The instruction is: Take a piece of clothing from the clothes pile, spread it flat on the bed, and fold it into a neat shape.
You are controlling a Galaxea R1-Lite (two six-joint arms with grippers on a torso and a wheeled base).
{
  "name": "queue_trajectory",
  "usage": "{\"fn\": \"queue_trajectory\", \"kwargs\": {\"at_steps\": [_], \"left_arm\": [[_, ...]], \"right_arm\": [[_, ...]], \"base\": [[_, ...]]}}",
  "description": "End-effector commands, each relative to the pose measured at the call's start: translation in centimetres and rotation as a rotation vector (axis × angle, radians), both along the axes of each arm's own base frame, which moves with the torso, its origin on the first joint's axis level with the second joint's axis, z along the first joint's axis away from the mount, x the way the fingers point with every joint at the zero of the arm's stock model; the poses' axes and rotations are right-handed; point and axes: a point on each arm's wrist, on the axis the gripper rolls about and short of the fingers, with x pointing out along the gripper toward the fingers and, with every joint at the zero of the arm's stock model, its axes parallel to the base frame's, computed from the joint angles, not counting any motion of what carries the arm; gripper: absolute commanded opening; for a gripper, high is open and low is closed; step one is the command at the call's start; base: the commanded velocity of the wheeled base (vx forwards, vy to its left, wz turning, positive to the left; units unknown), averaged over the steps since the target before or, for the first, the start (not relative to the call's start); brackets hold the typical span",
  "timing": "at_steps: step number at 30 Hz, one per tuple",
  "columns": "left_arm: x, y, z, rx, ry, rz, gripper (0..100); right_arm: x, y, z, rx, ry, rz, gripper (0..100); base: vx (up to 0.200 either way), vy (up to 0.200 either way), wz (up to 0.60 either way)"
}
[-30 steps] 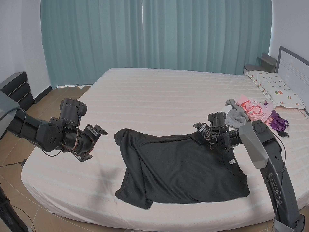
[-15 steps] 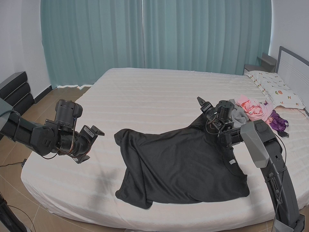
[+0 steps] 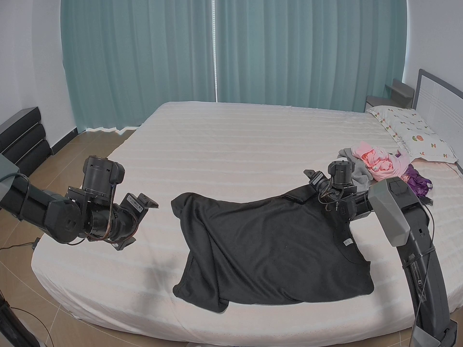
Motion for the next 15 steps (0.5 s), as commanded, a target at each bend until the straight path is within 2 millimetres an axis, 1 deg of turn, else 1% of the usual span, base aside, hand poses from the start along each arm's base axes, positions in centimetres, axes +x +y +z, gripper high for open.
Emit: {"fn": "queue_trajectory", "kwargs": {"at_steps": [1, 3, 4, 6, 7, 9, 10, 11, 12, 13, 15], "left_arm": [[-1.6, -1.2, -0.3, 0.011, 0.018, -0.059, 100], [-2.2, -1.4, -0.2, 0.012, 0.018, -0.074, 100], [-2.9, -1.7, 0.0, 0.012, 0.016, -0.09, 100], [-3.6, -1.8, 0.0, 0.013, 0.018, -0.103, 100], [-4.0, -1.8, 0.0, 0.013, 0.021, -0.108, 100], [-4.6, -1.7, -0.2, 0.007, 0.032, -0.118, 100], [-4.6, -1.7, -0.2, 0.007, 0.032, -0.118, 100], [-5.1, -1.7, -0.7, 0.013, 0.056, -0.128, 100], [-5.3, -1.7, -0.9, 0.016, 0.062, -0.132, 100], [-5.6, -1.8, -1.2, 0.021, 0.075, -0.139, 100], [-6.0, -2.0, -1.5, 0.026, 0.087, -0.151, 100]], "right_arm": [[-2.8, -0.6, 3.4, 0.025, 0.074, 0.019, 100], [-4.0, -0.7, 4.4, 0.033, 0.092, 0.035, 100], [-5.7, -0.9, 5.8, 0.043, 0.103, 0.064, 100], [-8.0, -1.2, 7.0, 0.056, 0.112, 0.1, 100], [-9.5, -1.3, 7.5, 0.053, 0.118, 0.115, 100], [-11.9, -1.5, 7.8, 0.048, 0.131, 0.127, 100], [-11.9, -1.5, 7.8, 0.048, 0.131, 0.127, 100], [-15.0, -1.9, 8.5, 0.05, 0.12, 0.149, 100], [-15.9, -2.0, 8.5, 0.055, 0.121, 0.156, 100], [-17.8, -2.2, 8.5, 0.062, 0.127, 0.18, 100], [-20.4, -2.4, 8.5, 0.068, 0.136, 0.208, 100]], "base": [[0.0, 0.0, 0.0], [0.0, 0.0, 0.0], [0.0, 0.0, 0.0], [0.0, 0.0, 0.0], [0.0, 0.0, 0.0], [0.0, 0.0, 0.0], [0.0, 0.0, 0.0], [0.0, 0.0, 0.0], [0.0, 0.0, 0.0], [0.0, 0.0, 0.0], [0.0, 0.0, 0.0]]}}
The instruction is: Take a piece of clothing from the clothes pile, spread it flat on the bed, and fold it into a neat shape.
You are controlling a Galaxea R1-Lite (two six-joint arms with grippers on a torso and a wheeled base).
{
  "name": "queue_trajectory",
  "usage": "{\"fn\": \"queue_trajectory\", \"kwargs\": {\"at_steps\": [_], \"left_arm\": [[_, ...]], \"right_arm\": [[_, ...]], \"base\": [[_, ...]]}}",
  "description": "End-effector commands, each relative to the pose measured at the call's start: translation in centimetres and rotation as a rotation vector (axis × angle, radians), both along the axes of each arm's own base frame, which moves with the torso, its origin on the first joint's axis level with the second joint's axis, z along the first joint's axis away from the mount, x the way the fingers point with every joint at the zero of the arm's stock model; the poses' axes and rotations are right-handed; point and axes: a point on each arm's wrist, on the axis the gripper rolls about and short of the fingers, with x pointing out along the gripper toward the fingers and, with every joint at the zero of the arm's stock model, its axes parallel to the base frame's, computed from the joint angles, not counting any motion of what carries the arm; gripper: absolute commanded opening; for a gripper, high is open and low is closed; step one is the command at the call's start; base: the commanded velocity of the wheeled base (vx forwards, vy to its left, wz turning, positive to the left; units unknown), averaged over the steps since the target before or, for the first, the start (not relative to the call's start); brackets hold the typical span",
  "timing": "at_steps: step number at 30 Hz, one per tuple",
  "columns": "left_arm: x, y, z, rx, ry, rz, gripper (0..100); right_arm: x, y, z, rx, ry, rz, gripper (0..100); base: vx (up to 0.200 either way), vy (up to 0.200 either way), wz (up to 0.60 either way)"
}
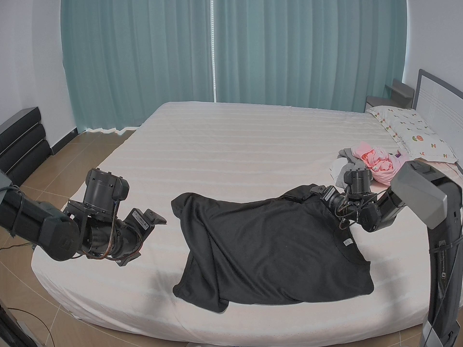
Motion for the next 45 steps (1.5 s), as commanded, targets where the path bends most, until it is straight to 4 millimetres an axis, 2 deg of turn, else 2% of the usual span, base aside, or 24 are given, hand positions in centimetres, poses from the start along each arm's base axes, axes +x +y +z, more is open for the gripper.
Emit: {"fn": "queue_trajectory", "kwargs": {"at_steps": [1, 2, 4, 9, 12, 13, 14, 18, 28, 40, 45], "left_arm": [[-3.0, -0.6, -1.0, 0.016, 0.054, -0.067, 100], [-3.2, -0.7, -1.2, 0.017, 0.058, -0.074, 100], [-3.1, -0.8, -1.3, 0.018, 0.061, -0.076, 100], [-3.1, -0.8, -0.6, 0.023, 0.031, -0.072, 100], [-4.2, -0.3, 0.8, 0.025, -0.018, -0.092, 100], [-4.2, -0.2, 0.9, 0.025, -0.02, -0.093, 100], [-5.1, 0.1, 1.3, 0.016, -0.036, -0.103, 100], [-6.6, 0.3, 0.4, 0.005, 0.003, -0.146, 100], [-6.5, 0.0, -1.5, -0.026, 0.061, -0.185, 100], [-6.2, -0.1, -2.8, -0.013, 0.099, -0.183, 100], [-6.2, -0.1, -2.9, -0.026, 0.066, -0.184, 100]], "right_arm": [[-11.9, -1.2, 5.8, 0.052, -0.047, 0.114, 100], [-14.1, -1.3, 5.6, 0.051, -0.03, 0.124, 100], [-15.9, -1.6, 5.2, 0.049, -0.008, 0.125, 100], [-18.4, -2.0, 4.7, 0.048, 0.004, 0.124, 100], [-19.3, -2.1, 4.3, 0.049, 0.011, 0.126, 100], [-19.4, -2.2, 4.2, 0.049, 0.014, 0.126, 100], [-19.6, -2.2, 4.1, 0.045, 0.014, 0.128, 100], [-19.9, -2.2, 3.8, 0.047, 0.023, 0.131, 100], [-21.3, -1.7, 3.3, 0.045, 0.047, 0.153, 100], [-21.9, -1.4, 2.6, 0.037, 0.06, 0.168, 100], [-22.0, -1.4, 2.6, 0.039, 0.051, 0.169, 100]], "base": [[0.0, 0.0, 0.0], [0.0, 0.0, 0.0], [0.0, 0.0, 0.0], [-0.2, 0.0, 0.0], [-0.2, 0.0, 0.0], [-0.2, 0.0, 0.0], [0.0, 0.0, 0.0], [0.0, 0.0, 0.0], [0.0, 0.0, 0.0], [0.0, -0.2, 0.0], [0.0, 0.0, 0.0]]}}
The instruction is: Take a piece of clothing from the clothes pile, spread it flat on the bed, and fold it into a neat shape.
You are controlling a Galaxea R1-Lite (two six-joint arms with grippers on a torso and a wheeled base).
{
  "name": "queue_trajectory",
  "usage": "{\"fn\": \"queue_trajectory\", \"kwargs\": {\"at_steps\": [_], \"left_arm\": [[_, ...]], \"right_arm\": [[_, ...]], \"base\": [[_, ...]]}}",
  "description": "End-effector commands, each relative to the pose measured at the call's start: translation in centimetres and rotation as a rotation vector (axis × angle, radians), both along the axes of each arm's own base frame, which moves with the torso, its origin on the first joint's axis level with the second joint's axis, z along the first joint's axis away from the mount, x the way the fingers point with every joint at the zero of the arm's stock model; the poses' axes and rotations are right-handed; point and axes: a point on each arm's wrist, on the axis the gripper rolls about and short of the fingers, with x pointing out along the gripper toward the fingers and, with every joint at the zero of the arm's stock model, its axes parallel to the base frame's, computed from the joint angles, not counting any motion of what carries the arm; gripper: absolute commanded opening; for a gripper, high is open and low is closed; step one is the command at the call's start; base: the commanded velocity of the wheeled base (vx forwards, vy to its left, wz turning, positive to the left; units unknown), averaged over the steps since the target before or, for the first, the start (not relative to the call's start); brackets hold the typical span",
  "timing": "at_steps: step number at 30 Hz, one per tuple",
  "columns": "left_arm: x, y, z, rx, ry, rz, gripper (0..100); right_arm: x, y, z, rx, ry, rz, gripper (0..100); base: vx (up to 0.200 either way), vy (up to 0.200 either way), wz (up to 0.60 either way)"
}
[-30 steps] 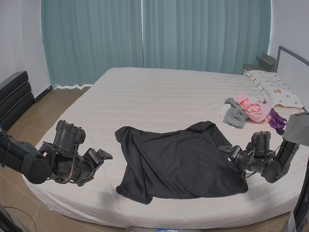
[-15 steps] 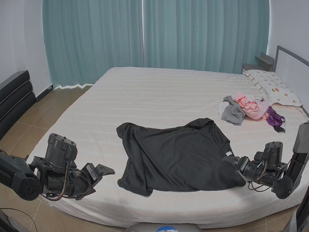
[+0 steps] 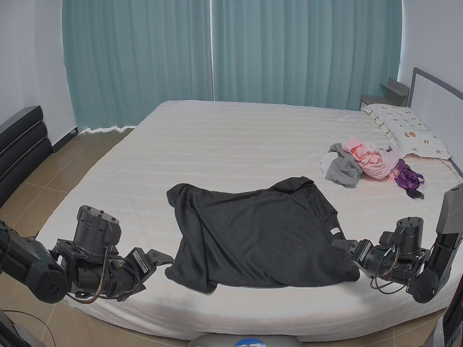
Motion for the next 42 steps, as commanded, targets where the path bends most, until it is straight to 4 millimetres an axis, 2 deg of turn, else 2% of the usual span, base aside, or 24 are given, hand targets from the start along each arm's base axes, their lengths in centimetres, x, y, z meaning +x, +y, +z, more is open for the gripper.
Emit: {"fn": "queue_trajectory", "kwargs": {"at_steps": [1, 4, 13, 16, 23, 27, 31, 33, 38, 42], "left_arm": [[0.0, 0.0, -0.6, 0.009, 0.02, 0.0, 100], [0.1, -0.1, -0.9, 0.015, 0.031, 0.0, 100], [0.7, -0.2, -1.6, 0.03, 0.053, 0.011, 100], [1.2, -0.2, -2.3, 0.044, 0.07, 0.018, 100], [3.6, -0.8, -4.5, 0.073, 0.073, 0.054, 100], [6.7, -1.9, -7.0, 0.152, 0.081, 0.109, 100], [8.2, -2.3, -8.4, 0.204, 0.076, 0.146, 100], [9.6, -2.6, -9.7, 0.248, 0.068, 0.18, 100], [11.6, -2.8, -10.0, 0.233, 0.043, 0.203, 100], [12.2, -2.9, -10.3, 0.233, 0.037, 0.205, 100]], "right_arm": [[-0.1, 0.0, -0.4, -0.003, 0.015, 0.001, 100], [-0.1, 0.0, -0.4, -0.004, 0.013, 0.002, 100], [-0.1, 0.0, -0.8, -0.007, 0.031, 0.002, 100], [-0.1, 0.0, -0.8, -0.006, 0.03, 0.002, 100], [0.1, 0.1, -1.2, -0.01, 0.041, 0.003, 100], [0.2, 0.1, -1.2, -0.01, 0.04, 0.003, 100], [0.2, 0.1, -1.2, -0.01, 0.038, 0.003, 100], [0.2, 0.1, -1.2, -0.009, 0.037, 0.003, 100], [0.3, 0.1, -1.1, -0.007, 0.035, 0.004, 100], [0.3, 0.1, -1.1, -0.007, 0.035, 0.004, 100]], "base": [[0.0, 0.0, 0.0], [0.0, 0.0, 0.0], [-0.2, 0.0, 0.0], [0.0, 0.0, 0.0], [0.0, 0.0, 0.0], [0.0, 0.0, 0.0], [0.0, 0.0, 0.0], [0.0, 0.0, 0.0], [0.0, 0.0, 0.0], [0.0, 0.0, 0.0]]}}
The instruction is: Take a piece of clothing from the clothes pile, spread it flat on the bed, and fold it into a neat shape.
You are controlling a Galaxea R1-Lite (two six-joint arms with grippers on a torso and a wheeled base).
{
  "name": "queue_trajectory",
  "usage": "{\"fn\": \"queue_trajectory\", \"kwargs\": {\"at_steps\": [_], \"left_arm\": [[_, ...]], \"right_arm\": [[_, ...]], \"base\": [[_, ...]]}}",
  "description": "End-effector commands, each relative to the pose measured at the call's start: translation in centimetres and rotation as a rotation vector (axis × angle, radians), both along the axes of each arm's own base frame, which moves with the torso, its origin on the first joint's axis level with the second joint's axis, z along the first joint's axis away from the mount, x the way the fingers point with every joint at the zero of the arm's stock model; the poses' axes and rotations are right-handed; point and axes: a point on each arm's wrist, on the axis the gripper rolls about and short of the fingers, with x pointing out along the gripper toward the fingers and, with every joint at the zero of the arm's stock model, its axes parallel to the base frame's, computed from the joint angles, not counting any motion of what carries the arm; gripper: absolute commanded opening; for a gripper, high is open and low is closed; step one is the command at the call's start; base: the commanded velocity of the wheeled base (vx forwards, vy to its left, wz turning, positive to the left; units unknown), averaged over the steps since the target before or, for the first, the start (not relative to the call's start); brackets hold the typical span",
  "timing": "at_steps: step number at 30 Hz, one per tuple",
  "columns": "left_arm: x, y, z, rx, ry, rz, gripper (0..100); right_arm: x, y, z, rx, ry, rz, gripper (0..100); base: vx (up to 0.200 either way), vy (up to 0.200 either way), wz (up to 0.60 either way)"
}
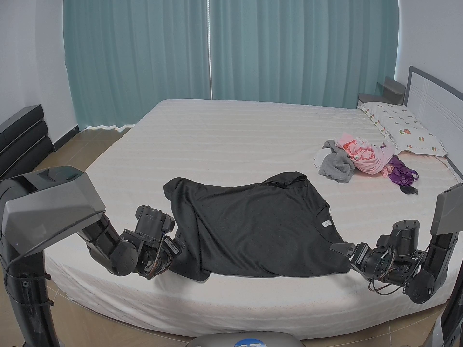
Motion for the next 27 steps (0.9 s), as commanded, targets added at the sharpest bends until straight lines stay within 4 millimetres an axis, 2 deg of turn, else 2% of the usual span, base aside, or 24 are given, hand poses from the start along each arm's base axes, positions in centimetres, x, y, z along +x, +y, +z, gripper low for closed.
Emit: {"fn": "queue_trajectory", "kwargs": {"at_steps": [1, 2, 3, 12, 14, 16, 20, 27], "left_arm": [[0.8, -0.1, -1.5, 0.014, 0.022, 0.005, 100], [0.9, -0.1, -1.6, 0.016, 0.022, 0.002, 100], [0.8, -0.2, -1.7, 0.02, 0.025, -0.003, 0], [0.6, 0.3, -2.0, 0.041, 0.043, -0.005, 0], [0.2, 1.1, -2.0, 0.056, 0.064, 0.015, 0], [-0.4, 2.2, -0.4, 0.058, 0.044, 0.045, 0], [-2.2, 2.9, 1.6, 0.094, 0.042, 0.012, 0], [-3.9, 4.0, 3.4, 0.23, 0.085, 0.008, 0]], "right_arm": [[0.1, 0.0, 0.0, 0.001, 0.0, 0.001, 100], [0.1, 0.0, 0.0, 0.001, 0.0, 0.001, 100], [0.1, 0.0, -0.1, 0.0, 0.002, 0.001, 100], [0.1, 0.0, -0.4, -0.004, 0.007, -0.003, 100], [0.1, 0.0, -0.4, -0.003, -0.001, -0.005, 100], [0.2, -0.1, -0.6, -0.007, -0.008, -0.014, 100], [0.2, -0.1, -1.0, -0.013, -0.004, -0.018, 100], [0.2, -0.2, -1.2, -0.022, 0.002, -0.031, 100]], "base": [[0.0, 0.0, 0.0], [0.0, 0.0, 0.0], [0.0, 0.0, 0.0], [0.0, 0.0, 0.0], [0.0, 0.0, 0.0], [0.0, 0.0, 0.0], [0.0, 0.0, 0.0], [0.0, 0.0, 0.0]]}}
